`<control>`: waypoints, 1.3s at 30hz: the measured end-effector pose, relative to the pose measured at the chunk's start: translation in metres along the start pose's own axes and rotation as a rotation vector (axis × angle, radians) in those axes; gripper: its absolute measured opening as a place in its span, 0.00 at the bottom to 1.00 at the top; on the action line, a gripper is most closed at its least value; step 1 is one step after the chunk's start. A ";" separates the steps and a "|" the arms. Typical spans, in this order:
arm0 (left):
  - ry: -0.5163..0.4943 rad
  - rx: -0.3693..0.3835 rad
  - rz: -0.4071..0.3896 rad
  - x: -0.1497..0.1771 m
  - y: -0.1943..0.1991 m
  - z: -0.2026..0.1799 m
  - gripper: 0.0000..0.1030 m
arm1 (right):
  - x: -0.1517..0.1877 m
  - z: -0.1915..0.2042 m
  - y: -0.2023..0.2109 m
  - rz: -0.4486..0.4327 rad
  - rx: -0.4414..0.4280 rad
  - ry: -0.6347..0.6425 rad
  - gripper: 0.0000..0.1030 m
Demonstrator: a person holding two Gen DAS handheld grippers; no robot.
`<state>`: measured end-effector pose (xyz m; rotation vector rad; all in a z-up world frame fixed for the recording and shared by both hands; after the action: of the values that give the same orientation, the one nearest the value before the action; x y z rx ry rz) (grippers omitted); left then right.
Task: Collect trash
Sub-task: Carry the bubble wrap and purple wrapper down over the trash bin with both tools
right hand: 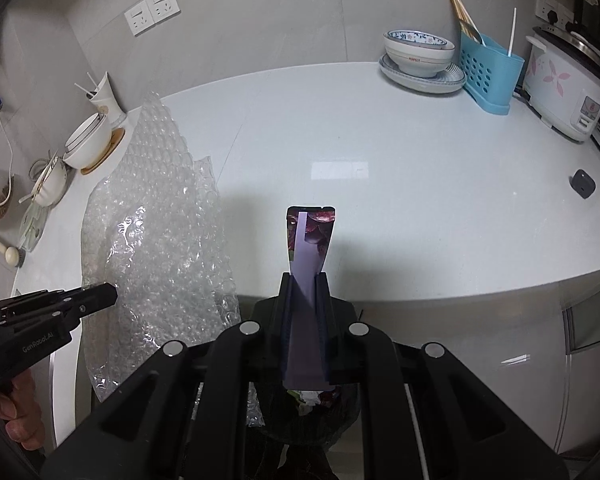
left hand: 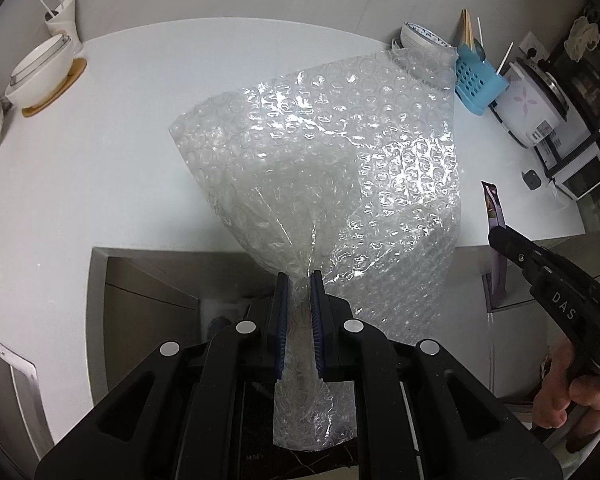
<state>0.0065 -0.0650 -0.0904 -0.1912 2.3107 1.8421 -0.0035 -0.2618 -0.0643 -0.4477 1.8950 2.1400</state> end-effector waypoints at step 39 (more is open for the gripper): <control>0.007 -0.032 0.088 0.116 -0.176 0.009 0.10 | 0.119 -0.016 -0.129 0.133 -0.079 0.041 0.10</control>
<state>-0.0690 -0.0946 -0.2854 -0.1026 2.3305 1.9236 -0.0632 -0.2634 -0.2306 -0.3935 1.9177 2.3138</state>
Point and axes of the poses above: each gripper's, at about its wrist camera, not at the fingertips, and y roughly against the way its jaws point, z to its left, x to its underside, the point moved 2 cm from there along -y, roughly the way its jaws point, and after that the axes turned 9 degrees about z, right-handed, at the moved point
